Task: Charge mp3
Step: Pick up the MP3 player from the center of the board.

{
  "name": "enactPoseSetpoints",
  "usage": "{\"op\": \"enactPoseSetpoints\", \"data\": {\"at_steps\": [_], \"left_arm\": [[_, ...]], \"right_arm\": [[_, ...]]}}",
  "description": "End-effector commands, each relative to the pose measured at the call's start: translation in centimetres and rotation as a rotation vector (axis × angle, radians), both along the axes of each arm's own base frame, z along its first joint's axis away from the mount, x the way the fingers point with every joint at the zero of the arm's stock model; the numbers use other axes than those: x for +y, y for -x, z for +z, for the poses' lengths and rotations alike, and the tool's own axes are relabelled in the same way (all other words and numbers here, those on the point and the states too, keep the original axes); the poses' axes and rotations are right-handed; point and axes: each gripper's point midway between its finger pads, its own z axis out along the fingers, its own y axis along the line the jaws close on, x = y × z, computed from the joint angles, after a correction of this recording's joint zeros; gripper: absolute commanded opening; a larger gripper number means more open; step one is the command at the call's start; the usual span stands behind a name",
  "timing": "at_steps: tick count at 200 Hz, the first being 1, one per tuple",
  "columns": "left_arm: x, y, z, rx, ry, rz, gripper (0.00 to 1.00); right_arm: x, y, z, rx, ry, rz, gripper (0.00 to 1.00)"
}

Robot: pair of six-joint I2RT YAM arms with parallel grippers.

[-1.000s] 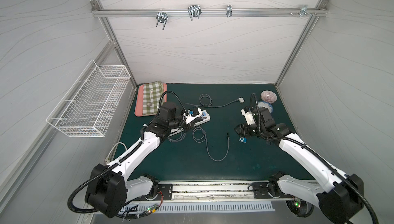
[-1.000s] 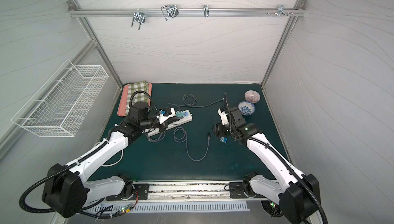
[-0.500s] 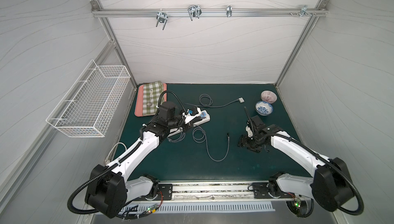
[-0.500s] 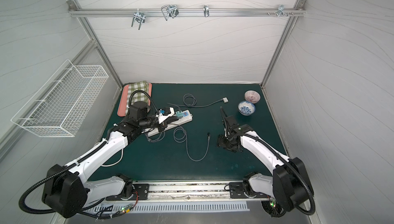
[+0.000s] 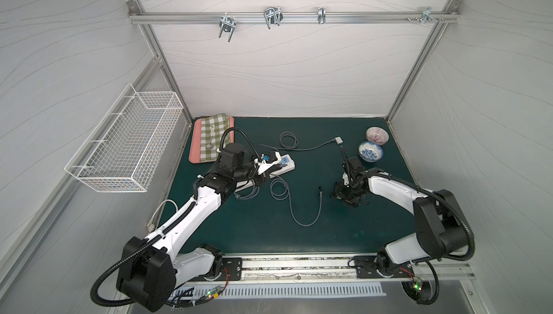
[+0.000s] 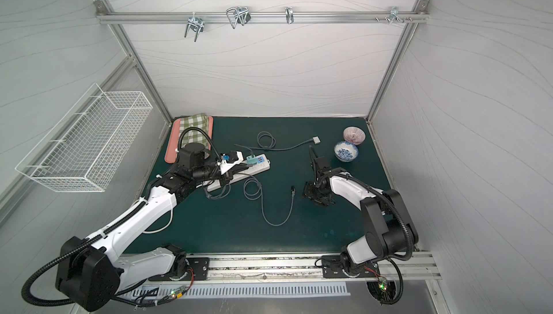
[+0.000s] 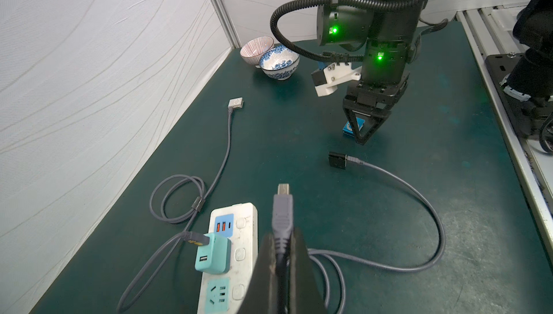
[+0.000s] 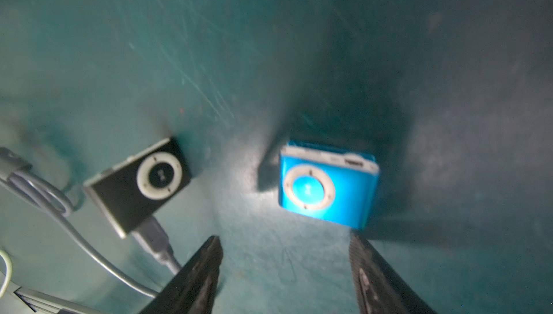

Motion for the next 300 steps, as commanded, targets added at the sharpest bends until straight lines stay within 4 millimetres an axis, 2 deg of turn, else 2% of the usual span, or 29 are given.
{"op": "enactPoseSetpoints", "data": {"at_steps": [1,58,76,91,137,167,188,209,253,300], "left_arm": [[0.5,-0.3,0.9,-0.059,-0.002,0.009,0.0],[0.9,-0.9,0.8,-0.056,-0.008,0.021,0.0],[0.8,-1.0,0.7,-0.05,-0.009,0.019,0.0],[0.8,-1.2,0.7,-0.051,-0.012,0.017,0.0],[0.8,-1.4,0.3,-0.041,-0.017,0.013,0.0],[0.6,-1.4,0.4,-0.036,-0.005,0.007,0.0],[0.4,-1.4,0.4,-0.031,0.005,-0.005,0.0],[0.2,-1.3,0.6,-0.028,0.013,-0.016,0.0],[0.3,-0.8,0.8,-0.026,0.019,-0.018,0.0],[0.4,-0.5,0.9,-0.03,0.02,-0.016,0.0]], "right_arm": [[0.3,-2.2,0.3,-0.043,-0.019,-0.003,0.7],[0.3,-5.9,0.4,-0.094,0.053,0.12,0.7],[1.2,-7.2,0.9,-0.135,0.031,0.157,0.69],[1.6,-7.6,1.0,-0.14,0.017,0.177,0.69],[-0.4,-5.3,0.6,-0.118,0.104,0.209,0.67],[-0.7,-3.8,1.2,-0.16,0.164,0.298,0.68],[0.2,-3.9,1.7,-0.211,0.163,0.399,0.68],[0.2,-4.2,1.9,-0.215,0.177,0.434,0.67],[-0.5,-3.7,1.0,-0.146,0.225,0.509,0.66],[-0.3,-3.9,0.3,-0.103,0.234,0.594,0.61]]}}
